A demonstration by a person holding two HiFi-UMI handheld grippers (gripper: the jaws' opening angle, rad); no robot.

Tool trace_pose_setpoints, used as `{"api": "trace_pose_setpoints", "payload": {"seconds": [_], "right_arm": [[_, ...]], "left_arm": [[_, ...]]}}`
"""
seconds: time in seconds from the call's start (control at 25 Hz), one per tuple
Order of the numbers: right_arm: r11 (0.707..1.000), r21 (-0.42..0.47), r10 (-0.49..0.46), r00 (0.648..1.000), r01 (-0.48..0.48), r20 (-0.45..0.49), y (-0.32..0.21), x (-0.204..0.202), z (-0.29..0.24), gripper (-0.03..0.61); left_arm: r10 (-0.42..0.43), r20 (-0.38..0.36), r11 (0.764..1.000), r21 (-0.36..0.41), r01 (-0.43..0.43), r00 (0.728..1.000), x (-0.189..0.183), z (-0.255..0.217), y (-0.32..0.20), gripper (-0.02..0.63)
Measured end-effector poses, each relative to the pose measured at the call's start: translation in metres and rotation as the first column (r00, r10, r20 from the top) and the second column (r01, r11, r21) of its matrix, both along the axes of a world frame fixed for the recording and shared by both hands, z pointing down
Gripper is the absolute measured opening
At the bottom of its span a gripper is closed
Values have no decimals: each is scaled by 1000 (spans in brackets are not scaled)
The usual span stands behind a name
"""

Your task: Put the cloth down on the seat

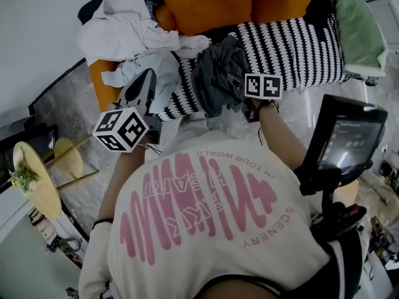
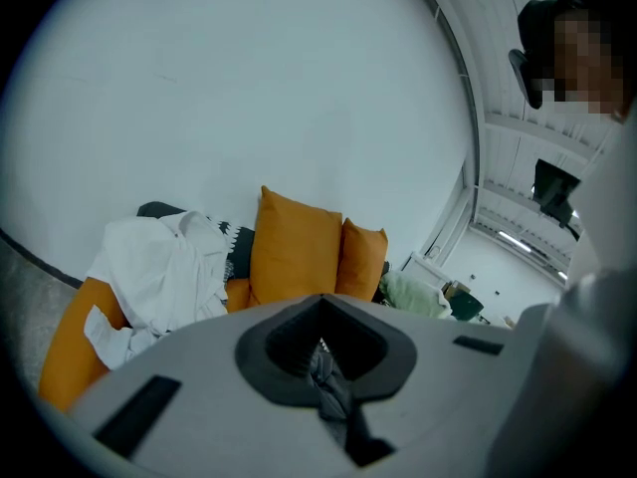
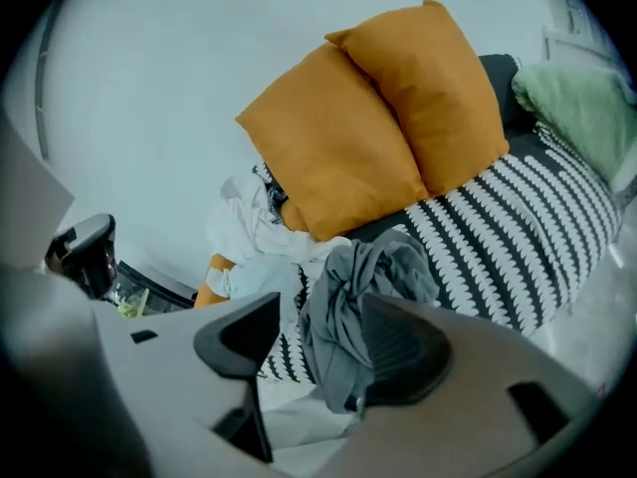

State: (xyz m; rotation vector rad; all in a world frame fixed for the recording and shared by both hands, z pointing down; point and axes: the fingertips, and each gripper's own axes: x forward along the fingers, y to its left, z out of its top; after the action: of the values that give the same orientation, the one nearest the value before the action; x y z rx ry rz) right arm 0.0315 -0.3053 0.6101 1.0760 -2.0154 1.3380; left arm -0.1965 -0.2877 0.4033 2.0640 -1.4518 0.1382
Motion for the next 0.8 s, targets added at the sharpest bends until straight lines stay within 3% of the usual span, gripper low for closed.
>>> {"api": "trace_pose_setpoints", "payload": {"seconds": [0.16,0.28,0.36,0.44,0.48,0.64,0.8], "right_arm": [[994,101,29,992,-41,120,-14,-4,-45,260],[985,167,3,967,-48,256,-21,-14,-92,250],[971,232,-24,949,-52,314,-22,-18,-125,154],[947,316,-65,935,-52,348,-22,-21,-158,36],[933,358,-94,928,-45,362,-21,-23,-174,17],[870,492,-199,906,-12,374,-8,-28,-233,11],[806,590,-237,889,-45,391,6,-17,-284,10]], "left_arm": [[10,-12,1000,27,-10,1000,10,-5,7,8],[14,-28,999,50,-12,1000,19,-14,12,8],[17,-38,998,67,-15,999,25,-23,15,8],[25,-49,996,85,-21,998,32,-32,18,8],[30,-53,995,96,-24,998,35,-37,20,8],[48,-80,989,140,-37,996,50,-59,28,8],[77,-99,980,193,-57,992,64,-80,46,7]]}}
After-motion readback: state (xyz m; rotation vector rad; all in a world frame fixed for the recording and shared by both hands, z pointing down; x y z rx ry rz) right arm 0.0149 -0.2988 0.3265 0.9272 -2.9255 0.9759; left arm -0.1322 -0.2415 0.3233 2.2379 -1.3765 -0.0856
